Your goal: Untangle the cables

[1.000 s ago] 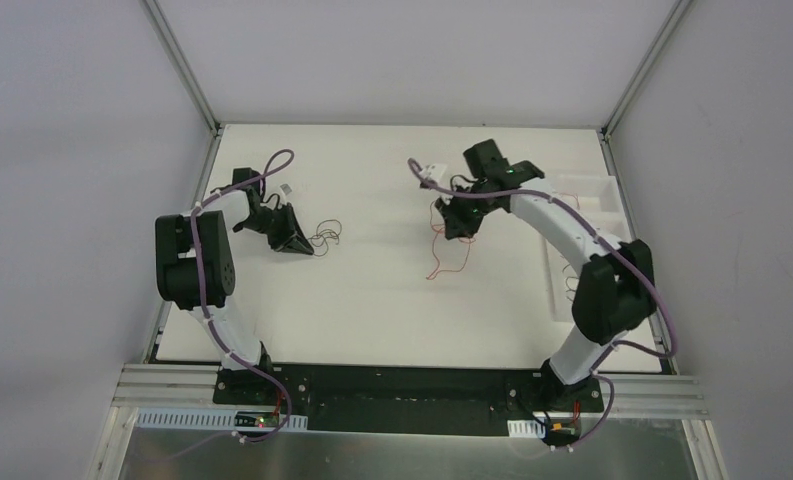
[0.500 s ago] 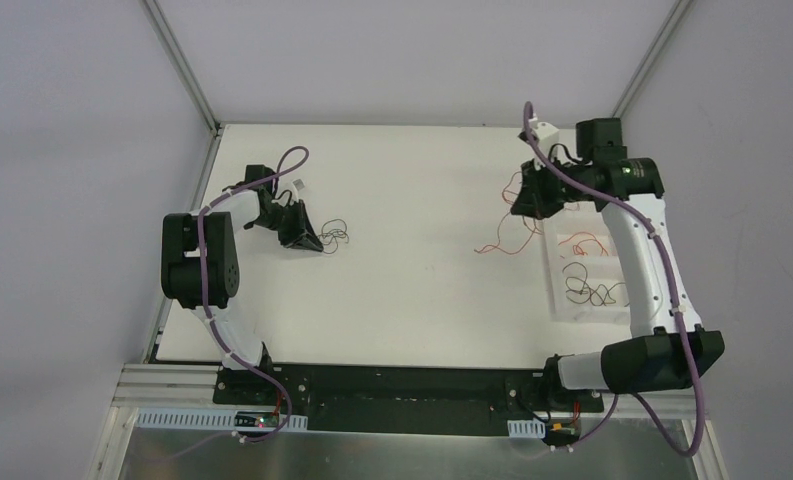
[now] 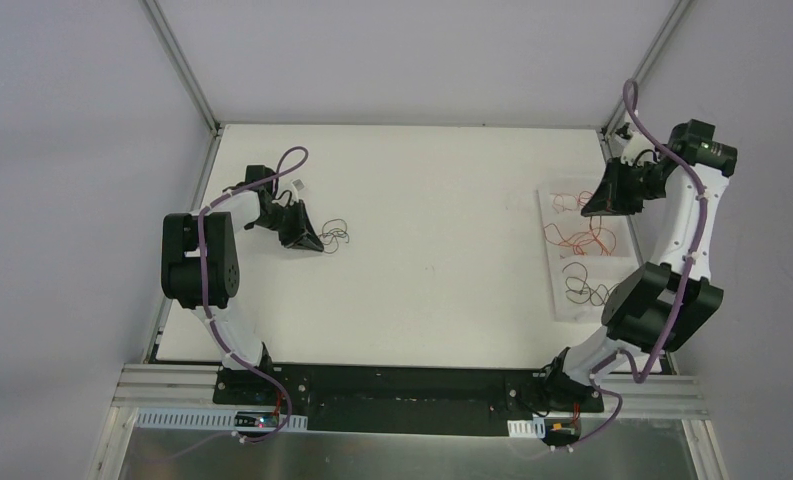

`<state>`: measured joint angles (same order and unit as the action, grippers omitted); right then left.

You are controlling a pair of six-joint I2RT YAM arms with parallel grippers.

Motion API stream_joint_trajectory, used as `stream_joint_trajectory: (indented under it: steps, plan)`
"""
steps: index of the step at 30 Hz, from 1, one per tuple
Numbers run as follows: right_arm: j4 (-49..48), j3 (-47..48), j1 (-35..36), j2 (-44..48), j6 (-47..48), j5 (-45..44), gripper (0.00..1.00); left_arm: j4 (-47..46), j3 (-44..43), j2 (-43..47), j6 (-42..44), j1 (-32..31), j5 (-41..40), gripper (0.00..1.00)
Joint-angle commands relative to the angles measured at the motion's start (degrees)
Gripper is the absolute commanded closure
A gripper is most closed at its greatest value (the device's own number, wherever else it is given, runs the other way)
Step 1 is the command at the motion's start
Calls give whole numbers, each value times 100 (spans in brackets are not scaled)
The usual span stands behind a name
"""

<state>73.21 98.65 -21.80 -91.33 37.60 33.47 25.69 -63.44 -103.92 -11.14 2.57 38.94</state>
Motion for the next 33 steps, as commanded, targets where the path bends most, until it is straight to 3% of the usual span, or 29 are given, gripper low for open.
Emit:
stream_joint_trajectory:
  steps: [1,12,17,26,33]
  plan:
    - [323,424,-357,-432,-429,428,100,-19,58,8,-119,-40,65,100]
    - [-799,423,-489,-1430,-1220,-140,100,-20,54,-57,-158,-42,-34,100]
    - [-1491,-89,-700,-1415,-551,-900,100,-12,97,-6,-144,-39,-90,100]
    - [-3874,-2021,-586,-388,920,-1855,100,-12,127,-44,-144,-44,-123,100]
    - [-3871,-2491,-272,-229,1306,-1849,97,22,104,-90,-122,-41,-140,100]
